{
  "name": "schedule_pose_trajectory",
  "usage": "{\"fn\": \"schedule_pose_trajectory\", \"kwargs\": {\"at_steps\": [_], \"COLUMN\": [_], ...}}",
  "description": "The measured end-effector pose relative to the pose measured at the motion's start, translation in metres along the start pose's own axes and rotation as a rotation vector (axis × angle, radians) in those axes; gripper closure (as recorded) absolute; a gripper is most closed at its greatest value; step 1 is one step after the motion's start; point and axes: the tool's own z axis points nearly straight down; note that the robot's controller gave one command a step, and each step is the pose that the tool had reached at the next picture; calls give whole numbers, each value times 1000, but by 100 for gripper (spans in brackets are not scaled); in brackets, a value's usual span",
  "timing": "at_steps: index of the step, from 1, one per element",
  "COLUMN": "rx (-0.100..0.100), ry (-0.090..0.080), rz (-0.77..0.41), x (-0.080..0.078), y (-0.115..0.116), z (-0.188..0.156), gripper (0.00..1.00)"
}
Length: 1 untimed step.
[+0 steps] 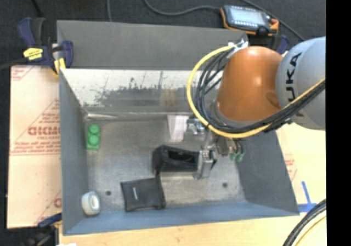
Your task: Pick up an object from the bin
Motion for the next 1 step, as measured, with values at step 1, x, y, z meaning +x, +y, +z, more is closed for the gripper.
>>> {"fn": "schedule_pose_trajectory", "kwargs": {"at_steps": [1], "rx": [-1], "ry": [-8], "rz": [0], "x": [-1], "y": [0], "z": [-4], "gripper": [0]}}
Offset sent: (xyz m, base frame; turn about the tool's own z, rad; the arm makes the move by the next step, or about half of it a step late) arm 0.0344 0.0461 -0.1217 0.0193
